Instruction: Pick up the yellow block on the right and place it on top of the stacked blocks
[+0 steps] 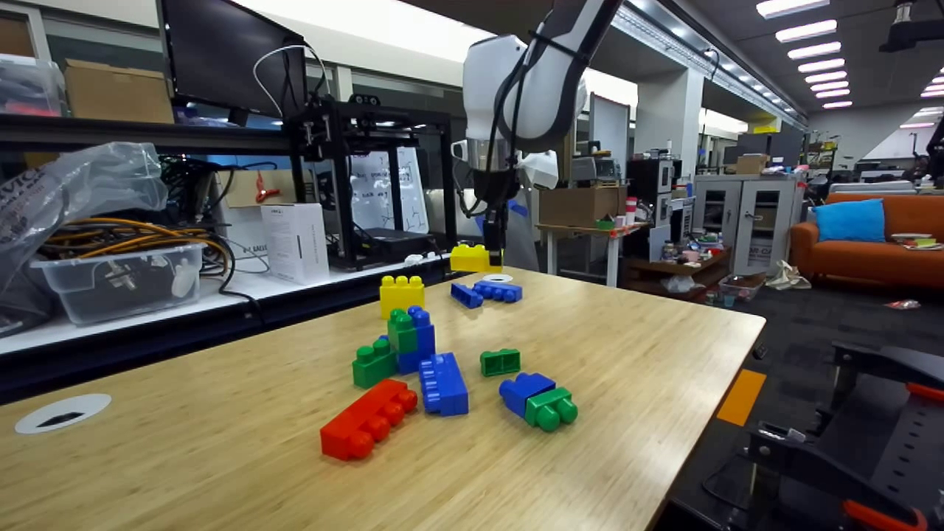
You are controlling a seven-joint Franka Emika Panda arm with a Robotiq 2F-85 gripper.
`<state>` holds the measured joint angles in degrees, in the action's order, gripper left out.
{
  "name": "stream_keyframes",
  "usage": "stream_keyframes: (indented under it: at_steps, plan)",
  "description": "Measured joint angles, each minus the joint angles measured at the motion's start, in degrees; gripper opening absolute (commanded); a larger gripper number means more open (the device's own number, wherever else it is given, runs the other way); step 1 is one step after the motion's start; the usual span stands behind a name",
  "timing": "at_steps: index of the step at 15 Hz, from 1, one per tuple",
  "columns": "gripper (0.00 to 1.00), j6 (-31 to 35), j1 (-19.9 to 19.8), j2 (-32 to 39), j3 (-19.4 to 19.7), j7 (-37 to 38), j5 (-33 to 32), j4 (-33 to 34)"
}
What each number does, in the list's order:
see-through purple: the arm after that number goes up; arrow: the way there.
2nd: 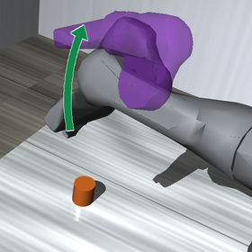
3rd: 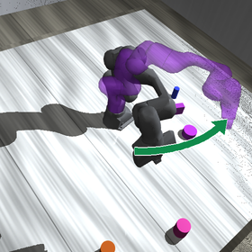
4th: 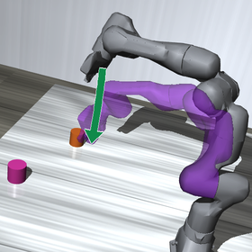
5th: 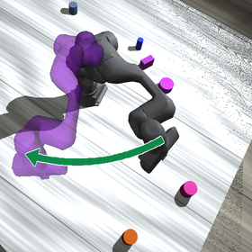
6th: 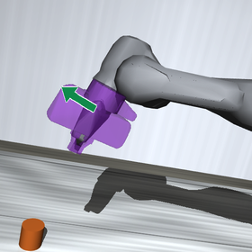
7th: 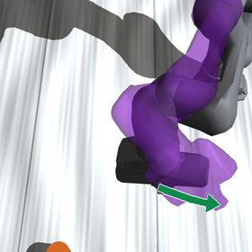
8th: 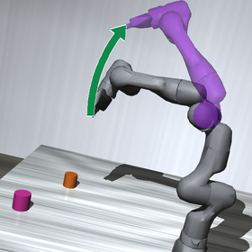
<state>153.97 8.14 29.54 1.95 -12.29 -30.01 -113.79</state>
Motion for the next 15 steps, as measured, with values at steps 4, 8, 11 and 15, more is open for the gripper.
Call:
stream_keyframes:
  at_steps: [4,8,11,15]
  plan:
    - [0.38,6.8,3.2,-2.7,2.8,5.8,-8.1,-3.8]
    - [0.38,13.0,5.2,-6.0,4.0,8.6,-15.2,-8.9]
    - [0.38,16.9,6.9,-7.5,5.2,11.2,-20.5,-11.7]
    - [0.38,18.0,10.3,-7.7,8.3,17.4,-28.1,-12.0]
